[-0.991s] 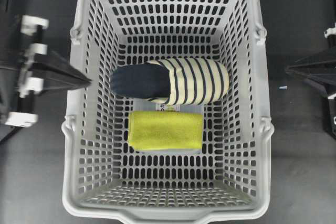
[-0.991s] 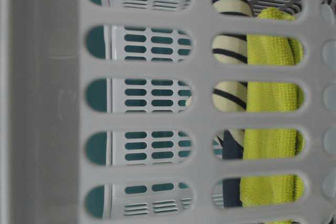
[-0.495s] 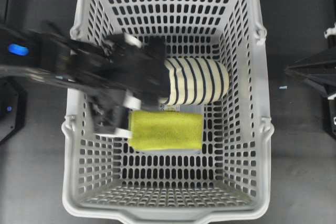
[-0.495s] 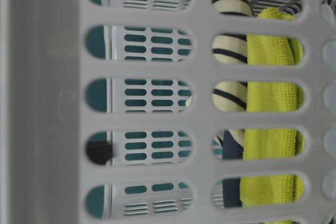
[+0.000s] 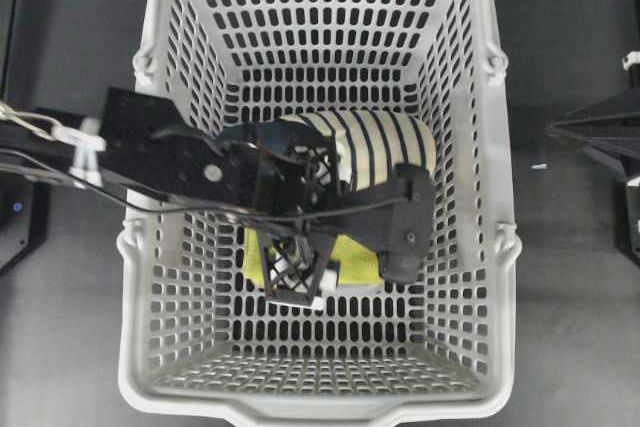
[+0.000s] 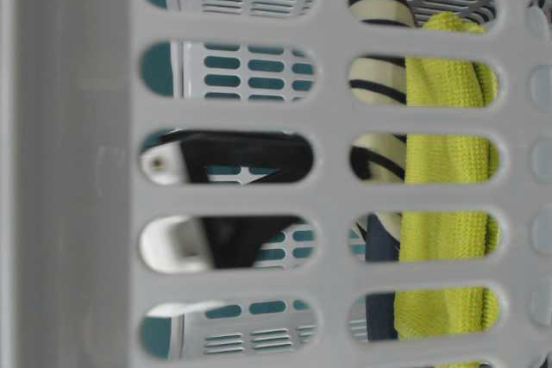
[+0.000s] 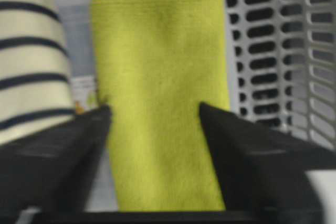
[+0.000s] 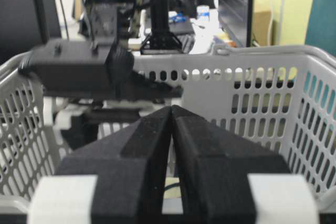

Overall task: Pick up the yellow cloth from the shopping basket with the left arm.
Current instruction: 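Lower the open left gripper down onto the yellow cloth, then close the left gripper on the middle of the yellow cloth, then lift the pinched yellow cloth upward with the left gripper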

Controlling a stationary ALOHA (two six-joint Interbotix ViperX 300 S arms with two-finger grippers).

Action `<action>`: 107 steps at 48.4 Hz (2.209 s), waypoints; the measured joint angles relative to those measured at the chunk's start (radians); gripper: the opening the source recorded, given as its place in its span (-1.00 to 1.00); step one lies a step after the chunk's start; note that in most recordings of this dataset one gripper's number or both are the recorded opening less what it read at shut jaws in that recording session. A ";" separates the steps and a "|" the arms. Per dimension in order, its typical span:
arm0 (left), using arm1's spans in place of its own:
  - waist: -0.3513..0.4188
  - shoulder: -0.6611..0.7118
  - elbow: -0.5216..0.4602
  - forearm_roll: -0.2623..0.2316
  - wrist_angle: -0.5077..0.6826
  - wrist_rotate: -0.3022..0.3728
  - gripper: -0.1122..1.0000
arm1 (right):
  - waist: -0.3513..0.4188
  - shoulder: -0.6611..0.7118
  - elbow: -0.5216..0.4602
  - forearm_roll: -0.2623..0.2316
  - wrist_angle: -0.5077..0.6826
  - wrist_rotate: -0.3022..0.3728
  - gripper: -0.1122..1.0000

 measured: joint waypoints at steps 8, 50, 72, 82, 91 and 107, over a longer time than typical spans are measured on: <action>-0.008 0.031 0.000 0.000 -0.002 -0.005 0.81 | 0.000 -0.002 0.006 0.000 0.000 -0.002 -0.81; -0.002 0.034 0.060 0.000 -0.009 0.020 -0.50 | 0.000 -0.038 0.025 0.000 0.005 0.000 -0.81; 0.008 -0.015 -0.255 0.000 0.327 0.018 -0.50 | 0.000 -0.038 0.025 0.000 0.005 0.005 -0.81; 0.018 -0.017 -0.407 0.000 0.465 0.018 -0.50 | 0.000 -0.038 0.025 0.000 0.005 0.005 -0.81; 0.029 -0.015 -0.448 0.000 0.485 0.017 -0.50 | 0.000 -0.041 0.025 0.002 0.005 0.005 -0.81; 0.028 -0.015 -0.446 0.000 0.488 0.017 -0.50 | 0.000 -0.049 0.025 0.000 0.003 0.005 -0.81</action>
